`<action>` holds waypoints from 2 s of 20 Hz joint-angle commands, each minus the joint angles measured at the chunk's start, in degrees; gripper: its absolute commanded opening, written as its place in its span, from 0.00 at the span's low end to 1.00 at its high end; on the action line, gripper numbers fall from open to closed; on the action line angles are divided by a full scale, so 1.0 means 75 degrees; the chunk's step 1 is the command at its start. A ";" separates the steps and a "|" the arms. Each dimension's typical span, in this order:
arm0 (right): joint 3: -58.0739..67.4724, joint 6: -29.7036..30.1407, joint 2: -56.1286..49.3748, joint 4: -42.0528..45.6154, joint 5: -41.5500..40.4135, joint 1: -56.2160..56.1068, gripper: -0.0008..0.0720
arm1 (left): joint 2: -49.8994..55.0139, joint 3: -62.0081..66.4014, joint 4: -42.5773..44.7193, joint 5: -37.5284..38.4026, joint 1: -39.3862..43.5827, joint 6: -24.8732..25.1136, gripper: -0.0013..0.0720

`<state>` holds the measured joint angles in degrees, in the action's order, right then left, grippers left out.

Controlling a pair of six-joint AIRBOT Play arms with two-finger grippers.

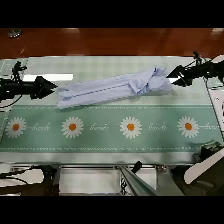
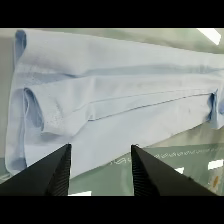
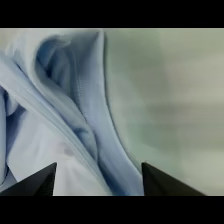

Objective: Fold the shirts.

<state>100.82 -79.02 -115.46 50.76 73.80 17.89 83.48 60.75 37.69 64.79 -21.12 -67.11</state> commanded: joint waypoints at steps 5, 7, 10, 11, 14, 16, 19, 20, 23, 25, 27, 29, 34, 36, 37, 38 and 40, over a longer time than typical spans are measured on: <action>0.0009 0.0134 -0.0455 -0.0417 -0.0560 -0.1087 0.57 | -0.0044 0.0006 -0.0012 -0.0050 0.0414 0.0102 0.53; 0.0009 0.0440 -0.0358 -0.0592 -0.0481 -0.1204 0.04 | -0.0044 0.0006 -0.0012 -0.0058 0.0490 0.0294 0.28; 0.0009 0.0801 0.0216 -0.0557 0.0032 -0.1215 0.04 | -0.0096 0.0050 -0.0125 -0.0047 0.0638 0.0551 0.04; 0.0009 0.0799 0.0510 -0.0481 0.0175 -0.1215 0.04 | -0.0154 0.0108 -0.0181 -0.0038 0.0799 0.0600 0.04; 0.0009 0.0778 0.1649 -0.0262 0.0618 -0.1291 0.04 | -0.0501 0.0338 -0.0204 -0.0711 0.1772 0.0790 0.03; 0.0009 0.0688 0.2410 0.0358 0.0813 -0.1495 0.04 | -0.0717 0.0414 -0.0219 -0.1789 0.2655 0.0440 0.04; 0.0009 0.0280 0.3322 0.1189 0.1259 -0.1897 0.04 | -0.0740 0.0481 -0.0230 -0.2433 0.3905 -0.0038 0.04; 0.0009 0.0195 0.3552 0.1297 0.1399 -0.2025 0.04 | -0.0731 0.0481 -0.0230 -0.2451 0.4301 -0.0169 0.04; 0.0009 -0.0131 0.4150 0.1507 0.1597 -0.2413 0.04 | -0.0717 0.0481 -0.0172 -0.3217 0.5604 -0.0219 0.04; 0.0009 -0.0286 0.4441 0.1513 0.1775 -0.2617 0.04 | -0.0638 0.0481 -0.0172 -0.4202 0.6371 -0.0548 0.04; 0.0009 -0.0382 0.4657 0.1542 0.1950 -0.2801 0.04 | -0.0431 0.0481 -0.0175 -0.4771 0.6968 -0.0898 0.04; 0.0006 -0.0495 0.4788 0.1775 0.2148 -0.2975 0.04 | -0.0105 0.0481 -0.0178 -0.4846 0.7396 -0.1125 0.04; 0.0006 -0.0609 0.4814 0.1976 0.2629 -0.3273 0.04 | 0.0414 0.0484 -0.0239 -0.5042 0.7970 -0.1483 0.04; 0.0006 -0.0621 0.4814 0.1970 0.2620 -0.3273 0.04 | 0.0600 0.0484 -0.0245 -0.5158 0.8038 -0.1781 0.04; 0.0006 -0.0618 0.4814 0.2028 0.2623 -0.3273 0.04 | 0.0720 0.0484 -0.0277 -0.5158 0.8052 -0.1920 0.04; 0.0006 -0.0612 0.4814 0.2107 0.2623 -0.3273 0.04 | 0.0863 0.0484 -0.0425 -0.5155 0.8081 -0.1979 0.04; 0.0006 -0.0597 0.4814 0.2136 0.2623 -0.3270 0.04 | 0.1087 0.0484 -0.0676 -0.5155 0.8189 -0.1976 0.04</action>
<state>100.82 -83.48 -79.42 65.95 93.08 -6.44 89.36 64.31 34.68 26.85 39.16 -80.44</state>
